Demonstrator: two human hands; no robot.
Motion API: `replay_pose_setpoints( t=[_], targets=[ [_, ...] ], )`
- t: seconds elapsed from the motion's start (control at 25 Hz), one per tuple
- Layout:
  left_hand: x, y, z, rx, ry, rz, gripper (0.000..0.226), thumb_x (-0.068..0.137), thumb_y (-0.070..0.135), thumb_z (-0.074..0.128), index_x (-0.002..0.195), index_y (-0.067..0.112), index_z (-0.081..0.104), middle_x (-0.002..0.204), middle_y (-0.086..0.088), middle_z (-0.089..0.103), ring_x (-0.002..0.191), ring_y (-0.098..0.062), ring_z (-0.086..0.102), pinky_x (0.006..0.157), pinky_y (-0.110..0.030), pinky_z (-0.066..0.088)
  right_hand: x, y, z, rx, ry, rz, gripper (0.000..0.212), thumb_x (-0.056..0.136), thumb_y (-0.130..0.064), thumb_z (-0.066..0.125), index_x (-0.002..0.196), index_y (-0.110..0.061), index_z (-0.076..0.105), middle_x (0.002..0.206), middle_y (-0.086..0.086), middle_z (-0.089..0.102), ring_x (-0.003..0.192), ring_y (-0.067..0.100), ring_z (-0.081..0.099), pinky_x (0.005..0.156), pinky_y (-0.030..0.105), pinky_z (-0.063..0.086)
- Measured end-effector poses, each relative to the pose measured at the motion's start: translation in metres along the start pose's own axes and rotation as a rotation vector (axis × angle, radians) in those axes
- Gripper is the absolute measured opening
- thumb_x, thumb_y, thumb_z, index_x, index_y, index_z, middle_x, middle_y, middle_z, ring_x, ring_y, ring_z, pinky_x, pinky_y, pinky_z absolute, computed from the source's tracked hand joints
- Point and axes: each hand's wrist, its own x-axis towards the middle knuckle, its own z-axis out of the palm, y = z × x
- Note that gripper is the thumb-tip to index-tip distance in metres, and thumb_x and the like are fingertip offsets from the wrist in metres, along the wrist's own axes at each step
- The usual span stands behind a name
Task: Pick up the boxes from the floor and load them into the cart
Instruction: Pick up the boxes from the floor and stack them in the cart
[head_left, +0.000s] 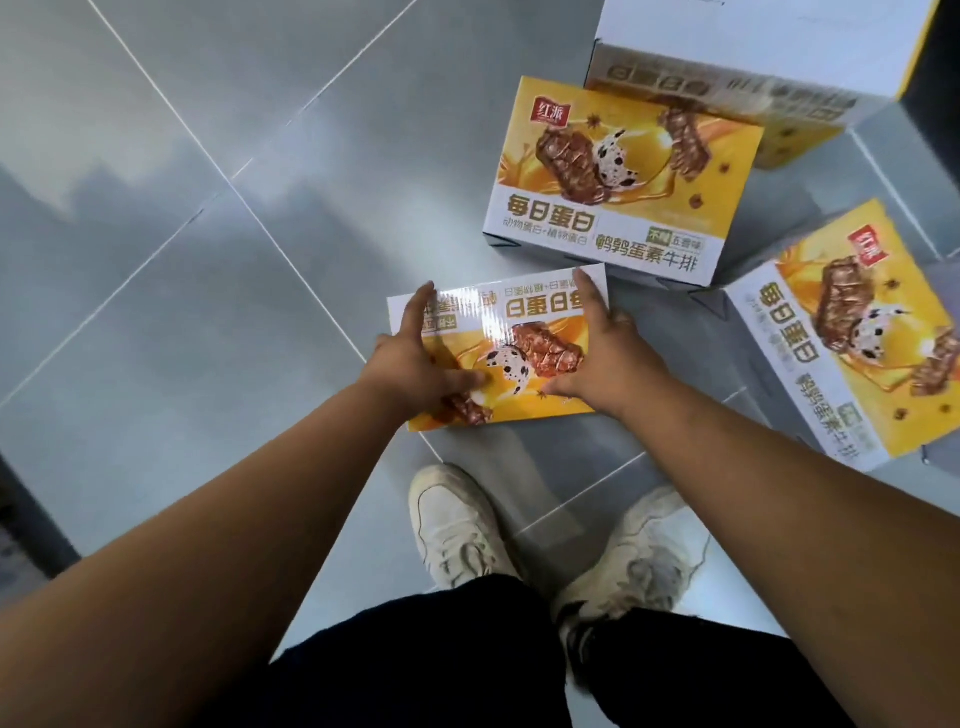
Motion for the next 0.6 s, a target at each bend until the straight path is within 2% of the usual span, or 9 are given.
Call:
replay_pose_setpoints(
  t=[0.16, 0.28, 0.44, 0.6],
  targets=[
    [-0.011, 0.006, 0.000, 0.113, 0.079, 0.011, 0.114, 0.062, 0.049, 0.086, 0.142, 0.059, 0.005, 0.128, -0.015, 0.035, 0.108, -0.040, 0.056, 0.098, -0.045, 0.047, -0.014, -0.006, 0.005, -0.015, 0.046, -0.002, 0.131, 0.066, -0.039, 0.086, 0.149, -0.041, -0.014, 0.147, 0.022, 0.026, 0.123, 0.034, 0.049, 0.095, 0.035, 0.043],
    [-0.043, 0.014, -0.018, 0.165, 0.145, 0.042, 0.113, 0.063, 0.049, 0.085, 0.141, 0.060, 0.003, 0.127, -0.014, 0.035, 0.107, -0.040, 0.057, 0.094, -0.045, 0.049, -0.046, -0.021, -0.013, -0.026, 0.087, -0.018, 0.130, 0.066, -0.043, 0.085, 0.149, -0.041, -0.015, 0.144, 0.023, 0.030, 0.116, 0.034, 0.053, 0.089, 0.036, 0.046],
    [-0.118, 0.044, -0.060, 0.192, 0.204, 0.125, 0.116, 0.058, 0.059, 0.084, 0.141, 0.060, 0.002, 0.126, -0.013, 0.036, 0.109, -0.039, 0.054, 0.094, -0.047, 0.049, -0.115, -0.048, -0.069, -0.052, 0.172, -0.033, 0.131, 0.065, -0.046, 0.085, 0.149, -0.041, -0.015, 0.142, 0.023, 0.035, 0.117, 0.038, 0.051, 0.086, 0.041, 0.047],
    [-0.219, 0.092, -0.120, 0.160, 0.251, 0.228, 0.118, 0.059, 0.054, 0.085, 0.144, 0.057, 0.004, 0.127, -0.013, 0.034, 0.117, -0.039, 0.045, 0.099, -0.048, 0.042, -0.211, -0.092, -0.146, 0.017, 0.252, -0.051, 0.127, 0.067, -0.044, 0.084, 0.150, -0.039, -0.012, 0.144, 0.018, 0.035, 0.121, 0.036, 0.049, 0.087, 0.041, 0.046]
  ],
)
